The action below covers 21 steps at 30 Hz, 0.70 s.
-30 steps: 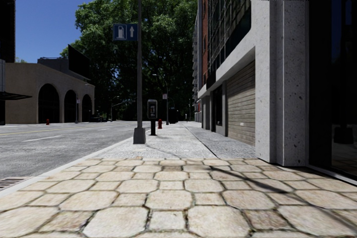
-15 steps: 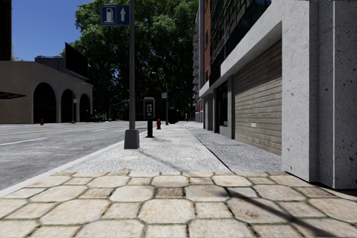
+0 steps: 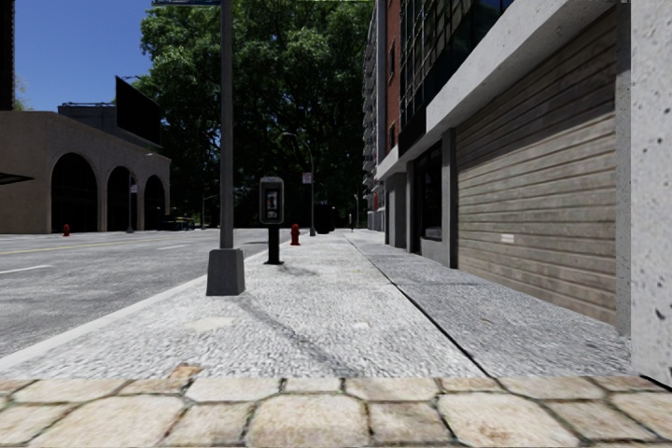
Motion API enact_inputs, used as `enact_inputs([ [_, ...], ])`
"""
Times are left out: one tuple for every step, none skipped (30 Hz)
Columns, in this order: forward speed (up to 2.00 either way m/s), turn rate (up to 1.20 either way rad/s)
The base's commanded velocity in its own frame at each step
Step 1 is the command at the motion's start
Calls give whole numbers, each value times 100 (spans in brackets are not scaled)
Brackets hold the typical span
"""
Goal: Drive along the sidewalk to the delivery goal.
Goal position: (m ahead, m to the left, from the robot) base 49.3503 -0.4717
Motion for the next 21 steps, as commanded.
enact_inputs([
  [200, 0],
  [200, 0],
  [200, 0],
  [200, 0],
  [200, 0],
  [200, 0],
  [200, 0],
  [200, 0],
  [200, 0],
  [200, 0],
  [200, 0],
  [200, 0],
  [200, 0],
  [200, 0],
  [200, 0],
  [200, 0],
  [200, 0],
  [200, 0],
  [200, 0],
  [200, 0],
  [200, 0],
])
